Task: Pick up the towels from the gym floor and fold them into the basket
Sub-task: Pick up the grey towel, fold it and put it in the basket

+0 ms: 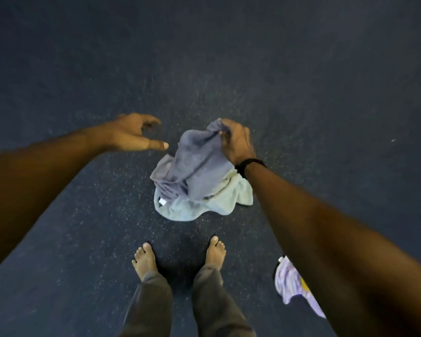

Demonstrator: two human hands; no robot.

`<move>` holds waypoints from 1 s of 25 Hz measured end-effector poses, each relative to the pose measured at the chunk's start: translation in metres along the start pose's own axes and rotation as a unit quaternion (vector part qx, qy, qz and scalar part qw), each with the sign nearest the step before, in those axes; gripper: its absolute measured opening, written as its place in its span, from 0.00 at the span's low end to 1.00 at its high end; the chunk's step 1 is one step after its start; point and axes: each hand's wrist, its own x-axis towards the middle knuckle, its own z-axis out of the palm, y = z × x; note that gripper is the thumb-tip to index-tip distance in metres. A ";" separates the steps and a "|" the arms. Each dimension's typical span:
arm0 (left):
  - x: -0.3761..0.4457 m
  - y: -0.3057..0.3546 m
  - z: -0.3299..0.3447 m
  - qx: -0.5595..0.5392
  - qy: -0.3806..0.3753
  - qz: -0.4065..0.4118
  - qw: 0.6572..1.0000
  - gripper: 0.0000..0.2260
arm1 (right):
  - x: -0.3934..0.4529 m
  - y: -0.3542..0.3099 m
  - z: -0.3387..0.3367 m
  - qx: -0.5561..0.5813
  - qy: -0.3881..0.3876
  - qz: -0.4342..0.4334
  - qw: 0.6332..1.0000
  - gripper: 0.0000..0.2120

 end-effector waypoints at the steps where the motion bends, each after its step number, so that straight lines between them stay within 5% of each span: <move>1: -0.025 0.031 -0.031 0.009 0.019 0.016 1.000 0.34 | -0.010 -0.020 -0.048 -0.005 0.023 -0.027 0.999 0.18; 5: -0.120 0.142 -0.128 0.034 0.090 0.090 0.991 0.34 | -0.063 -0.079 -0.216 0.018 0.116 -0.126 0.985 0.05; 12: -0.267 0.300 -0.234 0.053 0.171 0.257 0.950 0.35 | -0.211 -0.175 -0.449 -0.010 0.313 -0.154 0.937 0.09; 17: -0.348 0.379 -0.244 0.083 0.153 0.403 0.899 0.34 | -0.340 -0.192 -0.516 -0.051 0.433 -0.108 0.894 0.10; 25: -0.433 0.466 -0.181 0.152 0.052 0.561 0.812 0.33 | -0.560 -0.158 -0.526 -0.081 0.529 0.098 0.839 0.07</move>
